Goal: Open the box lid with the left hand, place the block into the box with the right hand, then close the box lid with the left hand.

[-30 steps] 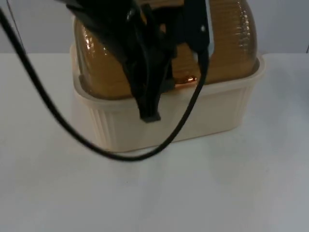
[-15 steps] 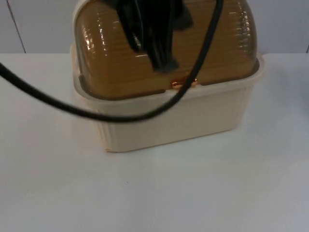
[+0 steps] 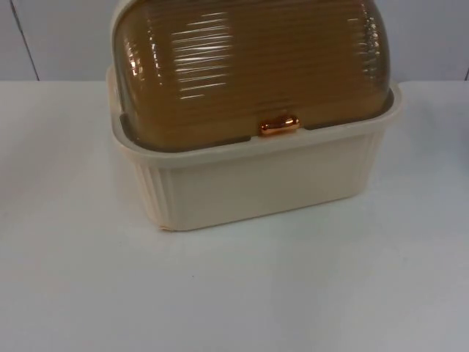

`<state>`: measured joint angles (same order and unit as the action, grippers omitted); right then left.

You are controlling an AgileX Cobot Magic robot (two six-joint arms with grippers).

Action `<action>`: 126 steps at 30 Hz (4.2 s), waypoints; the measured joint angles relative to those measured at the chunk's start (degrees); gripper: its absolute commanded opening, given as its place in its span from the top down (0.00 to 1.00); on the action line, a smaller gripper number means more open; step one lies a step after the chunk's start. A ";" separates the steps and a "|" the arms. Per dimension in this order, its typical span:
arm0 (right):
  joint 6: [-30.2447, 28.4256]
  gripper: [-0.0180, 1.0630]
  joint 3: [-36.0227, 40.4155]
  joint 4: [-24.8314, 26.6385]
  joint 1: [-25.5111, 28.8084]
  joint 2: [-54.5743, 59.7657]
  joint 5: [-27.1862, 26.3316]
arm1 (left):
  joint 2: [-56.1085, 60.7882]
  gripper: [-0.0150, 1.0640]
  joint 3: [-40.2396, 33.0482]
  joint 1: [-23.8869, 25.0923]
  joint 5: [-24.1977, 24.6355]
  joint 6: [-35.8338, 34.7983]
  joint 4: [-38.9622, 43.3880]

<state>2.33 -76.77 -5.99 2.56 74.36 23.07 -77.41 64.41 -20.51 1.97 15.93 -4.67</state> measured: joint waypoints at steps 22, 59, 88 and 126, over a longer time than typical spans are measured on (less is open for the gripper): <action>0.24 0.02 0.00 0.00 0.00 0.00 0.00 | -5.43 0.99 9.18 16.48 17.57 -12.86 5.56; 0.51 0.02 0.00 0.22 0.00 -0.22 0.86 | -4.64 0.02 14.99 13.23 21.46 -12.90 7.04; 0.29 0.02 0.00 -0.04 0.00 -32.58 1.19 | 32.51 0.02 15.51 13.23 27.20 -12.66 9.32; 2.48 0.02 2.18 -1.17 0.00 -73.99 35.48 | 72.98 0.02 12.85 19.82 45.62 -1.74 0.02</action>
<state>4.81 -74.59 -7.16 2.56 0.37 58.55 -4.43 77.25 -0.68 47.59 14.19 -4.66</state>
